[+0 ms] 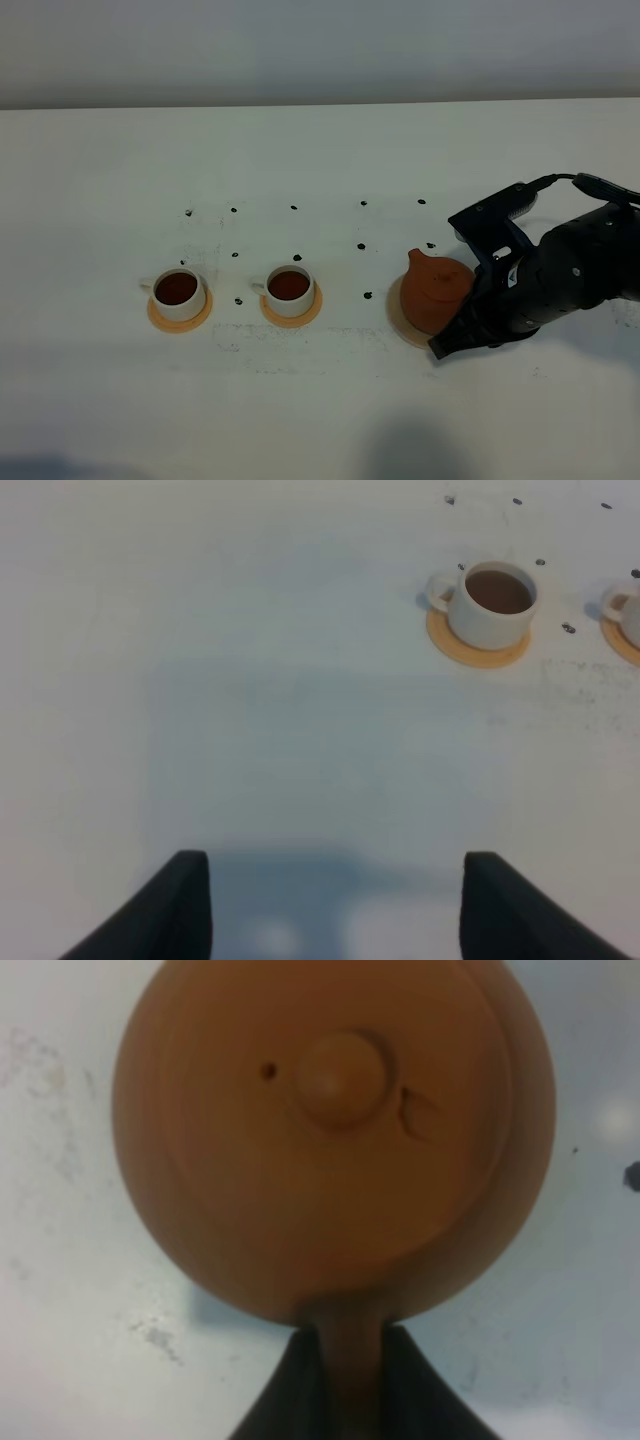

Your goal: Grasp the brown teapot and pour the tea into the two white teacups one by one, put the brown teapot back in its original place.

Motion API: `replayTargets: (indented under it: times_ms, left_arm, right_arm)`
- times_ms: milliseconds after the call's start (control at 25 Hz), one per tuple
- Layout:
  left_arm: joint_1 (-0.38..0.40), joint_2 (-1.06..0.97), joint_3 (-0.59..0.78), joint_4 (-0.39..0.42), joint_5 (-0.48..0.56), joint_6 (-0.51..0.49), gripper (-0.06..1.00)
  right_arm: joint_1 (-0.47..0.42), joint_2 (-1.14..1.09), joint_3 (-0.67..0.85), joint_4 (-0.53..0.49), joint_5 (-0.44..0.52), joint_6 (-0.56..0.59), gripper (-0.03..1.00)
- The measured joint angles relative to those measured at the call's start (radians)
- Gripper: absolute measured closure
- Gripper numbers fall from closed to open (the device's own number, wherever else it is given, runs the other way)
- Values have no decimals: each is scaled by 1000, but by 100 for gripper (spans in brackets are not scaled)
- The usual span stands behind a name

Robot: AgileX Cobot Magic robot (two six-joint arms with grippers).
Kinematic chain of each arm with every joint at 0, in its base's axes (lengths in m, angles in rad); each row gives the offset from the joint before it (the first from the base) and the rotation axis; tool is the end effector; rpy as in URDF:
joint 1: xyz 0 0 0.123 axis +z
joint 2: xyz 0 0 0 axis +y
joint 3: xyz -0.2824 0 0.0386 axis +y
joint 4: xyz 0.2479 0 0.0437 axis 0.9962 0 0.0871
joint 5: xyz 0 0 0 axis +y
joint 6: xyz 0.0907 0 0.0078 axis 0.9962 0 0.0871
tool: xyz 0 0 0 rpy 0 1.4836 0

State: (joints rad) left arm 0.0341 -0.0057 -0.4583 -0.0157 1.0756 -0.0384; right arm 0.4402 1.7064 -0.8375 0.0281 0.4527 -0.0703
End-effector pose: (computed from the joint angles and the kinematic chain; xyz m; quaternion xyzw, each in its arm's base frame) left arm -0.0017 -0.0013 0.2643 -0.0312 0.8656 -0.0089 0.4996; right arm 0.2707 0.1288 0.1505 -0.2378 0.9567 0.0388 0.1630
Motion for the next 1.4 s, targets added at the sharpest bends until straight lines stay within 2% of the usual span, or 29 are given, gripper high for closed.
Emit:
replayTargets:
  times_ms: [440,560,680,800,920,1120,1400]
  left_arm:
    - [0,0,0,1,0,0,41]
    - [0,0,0,1,0,0,41]
    - [0,0,0,1,0,0,41]
    - [0,0,0,1,0,0,41]
    - [0,0,0,1,0,0,41]
    - [0,0,0,1,0,0,41]
    - [0,0,0,1,0,0,41]
  right_arm:
    - [0,18,0,3,2,0,84]
    - [0,19,0,3,3,0,81]
    - [0,27,0,5,-8,0,68]
    - [0,27,0,6,-10,12,50]
    - [0,19,0,6,-1,36,40]
    - [0,-80,0,6,53,47,41]
    - [0,-278,1,-7,212,47,48]
